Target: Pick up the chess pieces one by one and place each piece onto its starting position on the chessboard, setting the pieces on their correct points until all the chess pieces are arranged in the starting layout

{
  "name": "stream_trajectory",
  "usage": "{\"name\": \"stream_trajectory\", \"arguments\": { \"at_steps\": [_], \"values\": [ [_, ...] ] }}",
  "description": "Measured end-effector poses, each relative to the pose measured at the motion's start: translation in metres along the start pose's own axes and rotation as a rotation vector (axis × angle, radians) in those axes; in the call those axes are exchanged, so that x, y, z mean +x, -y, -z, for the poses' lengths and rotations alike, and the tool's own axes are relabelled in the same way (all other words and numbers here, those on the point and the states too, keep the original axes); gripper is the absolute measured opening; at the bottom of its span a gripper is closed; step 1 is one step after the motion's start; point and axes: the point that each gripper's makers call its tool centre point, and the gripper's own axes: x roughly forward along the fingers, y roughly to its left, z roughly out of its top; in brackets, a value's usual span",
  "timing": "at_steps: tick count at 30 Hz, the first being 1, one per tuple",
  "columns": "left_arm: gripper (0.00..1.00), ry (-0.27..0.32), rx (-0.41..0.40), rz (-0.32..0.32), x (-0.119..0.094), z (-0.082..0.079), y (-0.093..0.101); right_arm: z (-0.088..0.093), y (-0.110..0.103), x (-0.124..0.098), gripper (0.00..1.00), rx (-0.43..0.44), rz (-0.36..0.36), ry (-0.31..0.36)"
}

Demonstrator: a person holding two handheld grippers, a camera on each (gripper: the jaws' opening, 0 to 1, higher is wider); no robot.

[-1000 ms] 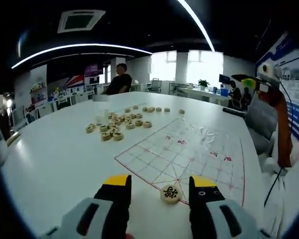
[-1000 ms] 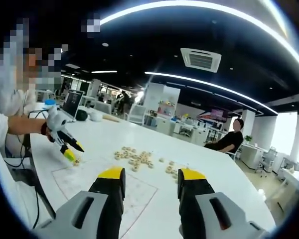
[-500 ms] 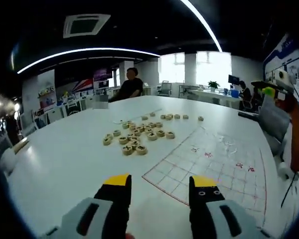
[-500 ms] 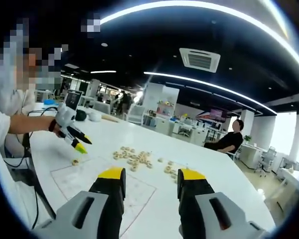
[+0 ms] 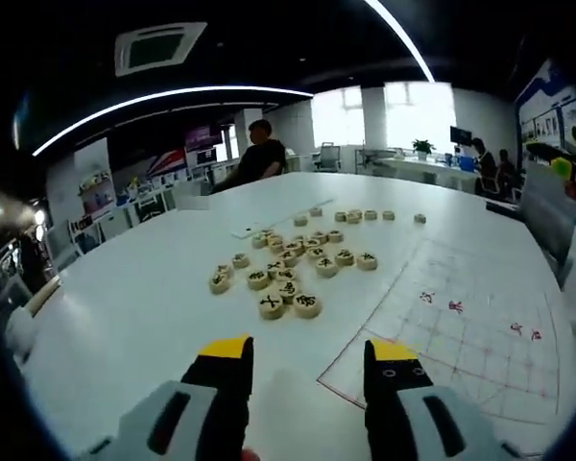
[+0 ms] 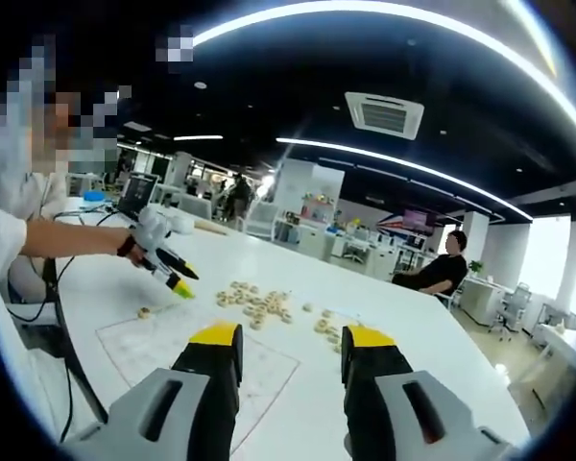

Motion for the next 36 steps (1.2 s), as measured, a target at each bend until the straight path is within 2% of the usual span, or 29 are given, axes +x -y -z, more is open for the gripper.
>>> {"name": "stream_trajectory", "arguments": {
  "at_steps": [4,6,9,14,17,21,22,24,25,28,30,31,36],
  "values": [
    [0.41,0.049,-0.111,-0.103,0.015,-0.012,-0.038,0.0,0.0,0.001,0.42,0.002,-0.001,0.0],
    [0.4,0.053,-0.13,-0.159,0.023,-0.013,-0.057,0.001,0.0,0.001,0.42,0.002,-0.002,-0.003],
    [0.4,0.066,-0.147,-0.202,0.034,-0.016,-0.072,0.001,0.0,0.0,0.42,0.001,-0.002,-0.003],
    [0.38,0.094,-0.157,-0.239,0.05,-0.025,-0.084,0.004,0.001,0.003,0.42,0.005,-0.002,-0.007],
    [0.29,0.115,-0.172,-0.262,0.063,-0.03,-0.092,0.004,-0.001,0.004,0.42,0.003,-0.009,-0.01],
    [0.27,0.132,-0.211,-0.246,0.082,-0.033,-0.094,0.003,-0.002,0.004,0.42,0.001,-0.009,-0.007],
    [0.27,0.128,-0.217,-0.249,0.087,-0.032,-0.095,0.003,-0.002,0.004,0.42,0.002,-0.009,-0.006],
    [0.27,0.075,-0.213,-0.255,0.096,-0.023,-0.095,0.003,-0.001,0.004,0.42,0.003,-0.007,-0.006],
    [0.27,0.076,-0.216,-0.264,0.099,-0.023,-0.097,0.004,-0.001,0.004,0.42,0.005,-0.006,-0.006],
    [0.26,0.076,-0.223,-0.274,0.104,-0.021,-0.099,0.005,0.002,0.004,0.42,0.008,-0.002,-0.007],
    [0.2,0.082,-0.253,-0.261,0.107,-0.018,-0.097,0.006,0.002,0.005,0.42,0.009,-0.005,-0.008],
    [0.19,0.091,-0.294,-0.247,0.106,-0.02,-0.095,0.006,0.002,0.006,0.42,0.009,-0.006,-0.01],
    [0.19,0.09,-0.307,-0.25,0.095,-0.024,-0.098,0.006,0.001,0.005,0.42,0.008,-0.008,-0.011]
  ]
}}
